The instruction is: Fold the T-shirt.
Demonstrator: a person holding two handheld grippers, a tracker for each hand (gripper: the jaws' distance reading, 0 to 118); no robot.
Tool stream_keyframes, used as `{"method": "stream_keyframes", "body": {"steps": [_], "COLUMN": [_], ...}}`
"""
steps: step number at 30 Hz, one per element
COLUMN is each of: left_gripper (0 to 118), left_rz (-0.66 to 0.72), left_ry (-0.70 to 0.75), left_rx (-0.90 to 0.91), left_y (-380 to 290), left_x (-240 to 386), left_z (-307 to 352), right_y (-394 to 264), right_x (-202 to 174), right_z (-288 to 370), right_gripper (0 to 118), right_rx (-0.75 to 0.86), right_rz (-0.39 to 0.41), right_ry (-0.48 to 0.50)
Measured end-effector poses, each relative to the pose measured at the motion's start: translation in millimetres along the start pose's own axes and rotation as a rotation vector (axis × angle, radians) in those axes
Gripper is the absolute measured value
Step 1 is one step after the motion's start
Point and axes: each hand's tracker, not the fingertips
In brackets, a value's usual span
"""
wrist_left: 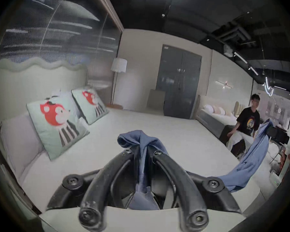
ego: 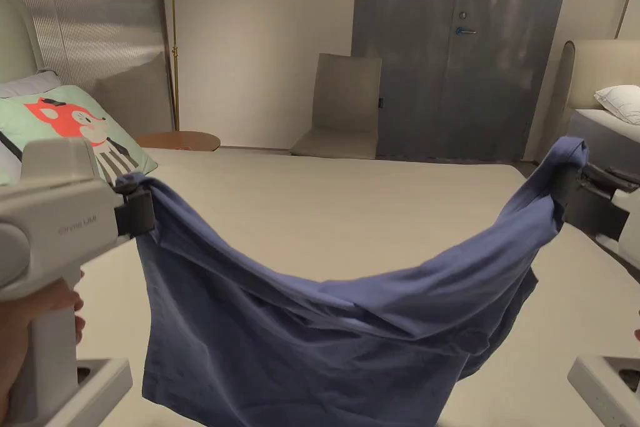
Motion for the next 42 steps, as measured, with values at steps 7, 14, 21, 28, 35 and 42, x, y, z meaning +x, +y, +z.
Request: {"method": "stream_keyframes", "body": {"steps": [7,14,21,28,35,42], "left_gripper": [6,6,6,6,6,6], "left_rz": [0.070,0.078,0.084,0.091,0.120,0.106], "left_ry": [-0.050,-0.058,-0.045,-0.037,-0.039,-0.031], "left_rx": [0.075,0.123,0.150,0.179,0.157,0.085], "left_y": [56.8,101.9,131.4,129.4,104.7,67.2], "left_x": [12.3,25.2,32.6,41.0,34.3,24.1], "left_z": [-34.0,-85.7,-153.2,-211.2,-239.3,-227.1], "right_y": [45.3,74.7,96.1,92.7,57.2,21.4], "right_x": [0.8,18.5,38.2,48.5,54.2,53.3], "right_z": [-24.3,-73.3,-132.2,-184.2,-209.2,-199.9], "right_gripper": [10,10,10,10,10,10], "right_rx": [0.061,0.085,0.094,0.089,0.023,-0.062], "right_rz": [0.016,0.021,-0.008,0.009,0.016,0.021], "right_ry": [-0.050,-0.116,-0.167,-0.198,-0.205,-0.199]}}
